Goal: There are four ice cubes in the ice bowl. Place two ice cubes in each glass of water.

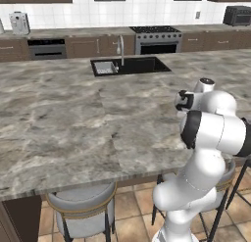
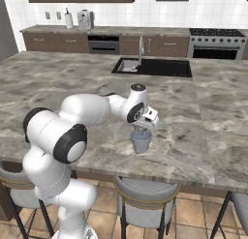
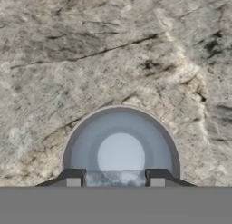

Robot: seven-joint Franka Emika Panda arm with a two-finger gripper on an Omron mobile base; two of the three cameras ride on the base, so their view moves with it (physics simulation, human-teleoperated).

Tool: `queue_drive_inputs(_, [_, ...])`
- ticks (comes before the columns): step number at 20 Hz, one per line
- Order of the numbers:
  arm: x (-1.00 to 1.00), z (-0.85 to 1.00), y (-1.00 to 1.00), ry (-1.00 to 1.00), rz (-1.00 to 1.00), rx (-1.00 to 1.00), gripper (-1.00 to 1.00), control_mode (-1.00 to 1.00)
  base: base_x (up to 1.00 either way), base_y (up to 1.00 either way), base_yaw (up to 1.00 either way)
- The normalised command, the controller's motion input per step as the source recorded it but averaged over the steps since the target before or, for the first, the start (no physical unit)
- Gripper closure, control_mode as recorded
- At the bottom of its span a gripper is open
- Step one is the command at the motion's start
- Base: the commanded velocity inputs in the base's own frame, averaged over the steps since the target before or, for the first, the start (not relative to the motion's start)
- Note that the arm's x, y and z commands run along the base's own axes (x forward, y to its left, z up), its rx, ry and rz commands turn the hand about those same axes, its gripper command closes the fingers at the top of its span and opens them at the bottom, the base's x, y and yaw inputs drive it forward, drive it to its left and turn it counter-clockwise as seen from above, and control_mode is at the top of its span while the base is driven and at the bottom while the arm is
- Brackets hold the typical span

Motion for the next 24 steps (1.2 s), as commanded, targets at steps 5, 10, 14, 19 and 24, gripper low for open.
queue_drive_inputs(5, [0.0, -0.17, 0.0, 0.0, 0.0, 0.0, 1.0, -1.0, 0.0, 0.0, 0.0])
queue_drive_inputs(10, [0.0, -0.09, -0.01, 0.0, 0.0, 0.0, 1.0, -1.0, 0.0, 0.0, 0.0])
queue_drive_inputs(14, [0.0, -0.06, -0.03, 0.0, 0.0, 0.0, 1.0, -1.0, 0.0, 0.0, 0.0])
queue_drive_inputs(19, [0.0, -0.08, -0.02, 0.0, 0.0, 0.0, 1.0, -1.0, 0.0, 0.0, 0.0])
queue_drive_inputs(24, [0.0, -0.1, 0.0, 0.0, 0.0, 0.0, 1.0, -1.0, 0.0, 0.0, 0.0])
